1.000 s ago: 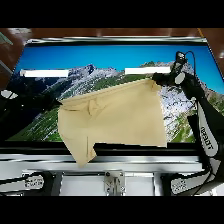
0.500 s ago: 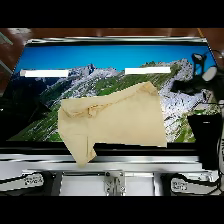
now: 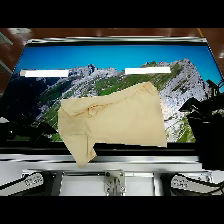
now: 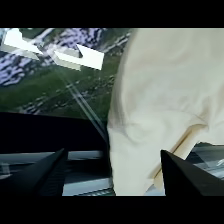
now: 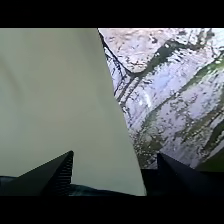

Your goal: Fold the shirts.

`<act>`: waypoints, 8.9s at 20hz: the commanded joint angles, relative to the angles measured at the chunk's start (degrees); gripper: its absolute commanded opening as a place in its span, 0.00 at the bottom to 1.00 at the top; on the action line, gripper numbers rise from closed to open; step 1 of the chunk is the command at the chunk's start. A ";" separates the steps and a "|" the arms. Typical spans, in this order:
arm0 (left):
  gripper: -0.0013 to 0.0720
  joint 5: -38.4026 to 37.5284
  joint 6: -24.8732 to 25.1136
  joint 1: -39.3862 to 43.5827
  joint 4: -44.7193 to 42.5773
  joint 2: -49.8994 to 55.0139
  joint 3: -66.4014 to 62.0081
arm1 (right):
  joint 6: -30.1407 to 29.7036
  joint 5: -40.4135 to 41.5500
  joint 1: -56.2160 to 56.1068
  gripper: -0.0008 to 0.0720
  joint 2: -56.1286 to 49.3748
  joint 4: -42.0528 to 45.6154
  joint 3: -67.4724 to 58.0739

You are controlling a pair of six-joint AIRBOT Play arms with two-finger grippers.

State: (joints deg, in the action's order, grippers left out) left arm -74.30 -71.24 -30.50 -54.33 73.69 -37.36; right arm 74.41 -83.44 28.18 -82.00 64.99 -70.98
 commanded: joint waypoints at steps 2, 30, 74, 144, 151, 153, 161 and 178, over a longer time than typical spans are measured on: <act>0.96 5.01 1.60 2.80 3.48 2.21 2.69 | -0.83 0.57 0.20 0.88 0.02 -1.49 1.79; 0.07 1.81 3.52 9.68 9.01 -1.88 -1.42 | -3.19 9.77 0.15 0.88 -2.60 -5.95 30.62; 0.07 -16.20 -7.28 9.70 -0.98 -37.53 -52.89 | 4.20 -18.49 -13.05 0.09 38.75 24.06 -17.55; 0.58 -17.20 -13.44 22.16 -13.20 23.80 -51.36 | 4.31 -0.15 -13.99 0.94 -15.63 15.04 -21.68; 0.84 -3.45 -12.85 20.76 -8.39 -2.56 -7.78 | 3.69 -6.19 0.66 0.94 -4.55 9.18 -7.93; 0.84 0.55 -11.67 20.76 -5.11 -7.48 3.17 | 3.26 -5.70 1.70 0.94 -3.74 8.79 -4.57; 0.83 11.65 -7.43 20.83 5.49 -8.96 13.33 | 1.77 -2.51 -0.68 0.94 -3.80 8.39 -1.62; 0.07 14.01 -3.23 26.18 8.92 -2.73 13.27 | -4.13 -3.08 -0.61 0.94 -3.80 3.80 17.90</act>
State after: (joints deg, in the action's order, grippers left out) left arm -57.56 -76.18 -4.54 -45.56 71.09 -24.05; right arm 73.30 -86.35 27.55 -85.82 72.01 -59.27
